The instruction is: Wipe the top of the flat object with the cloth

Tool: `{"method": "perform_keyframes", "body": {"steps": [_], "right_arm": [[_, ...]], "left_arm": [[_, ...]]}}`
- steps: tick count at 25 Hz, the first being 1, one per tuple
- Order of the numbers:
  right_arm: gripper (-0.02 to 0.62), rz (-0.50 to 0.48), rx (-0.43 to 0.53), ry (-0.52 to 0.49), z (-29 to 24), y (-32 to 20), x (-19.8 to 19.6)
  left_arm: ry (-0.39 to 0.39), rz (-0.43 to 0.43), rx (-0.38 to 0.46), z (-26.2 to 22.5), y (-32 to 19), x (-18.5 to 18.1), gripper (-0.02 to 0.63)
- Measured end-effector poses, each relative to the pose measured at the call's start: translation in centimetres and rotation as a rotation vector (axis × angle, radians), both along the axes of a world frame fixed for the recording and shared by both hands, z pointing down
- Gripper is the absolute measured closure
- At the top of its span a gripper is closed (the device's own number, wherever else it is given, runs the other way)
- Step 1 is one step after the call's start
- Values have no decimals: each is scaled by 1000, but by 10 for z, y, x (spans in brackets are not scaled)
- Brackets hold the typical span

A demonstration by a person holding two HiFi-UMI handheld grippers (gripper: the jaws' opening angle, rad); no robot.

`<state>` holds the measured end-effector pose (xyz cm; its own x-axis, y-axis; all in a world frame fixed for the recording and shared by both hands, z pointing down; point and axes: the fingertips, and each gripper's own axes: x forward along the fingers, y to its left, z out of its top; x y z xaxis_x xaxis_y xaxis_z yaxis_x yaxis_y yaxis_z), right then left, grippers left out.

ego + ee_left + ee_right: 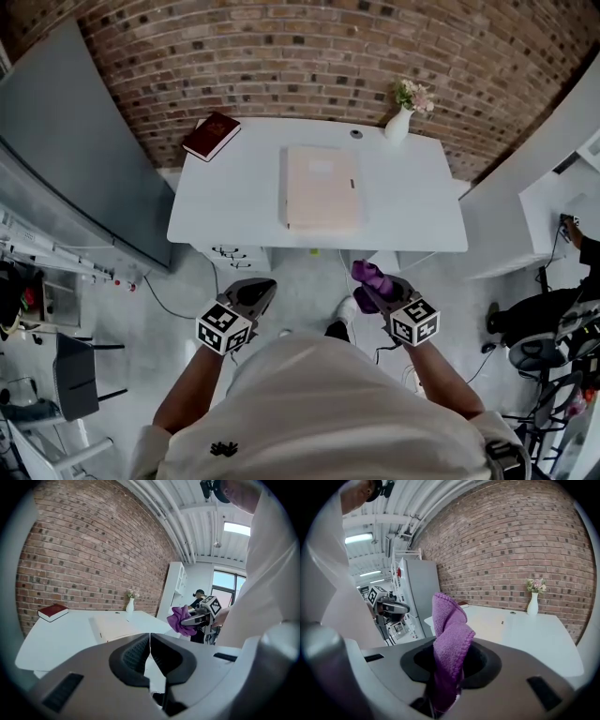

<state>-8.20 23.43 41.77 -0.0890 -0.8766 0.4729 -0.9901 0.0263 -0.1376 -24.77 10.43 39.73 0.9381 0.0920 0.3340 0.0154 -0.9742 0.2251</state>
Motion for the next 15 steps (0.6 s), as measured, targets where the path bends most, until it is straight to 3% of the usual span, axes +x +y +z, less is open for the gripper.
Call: {"method": "perform_keyframes", "body": {"steps": [15], "right_arm": [[468,-107,9,-10,-1,-3,-56]], "left_arm": [[15,0,-13,-8,16,-13,581]]}}
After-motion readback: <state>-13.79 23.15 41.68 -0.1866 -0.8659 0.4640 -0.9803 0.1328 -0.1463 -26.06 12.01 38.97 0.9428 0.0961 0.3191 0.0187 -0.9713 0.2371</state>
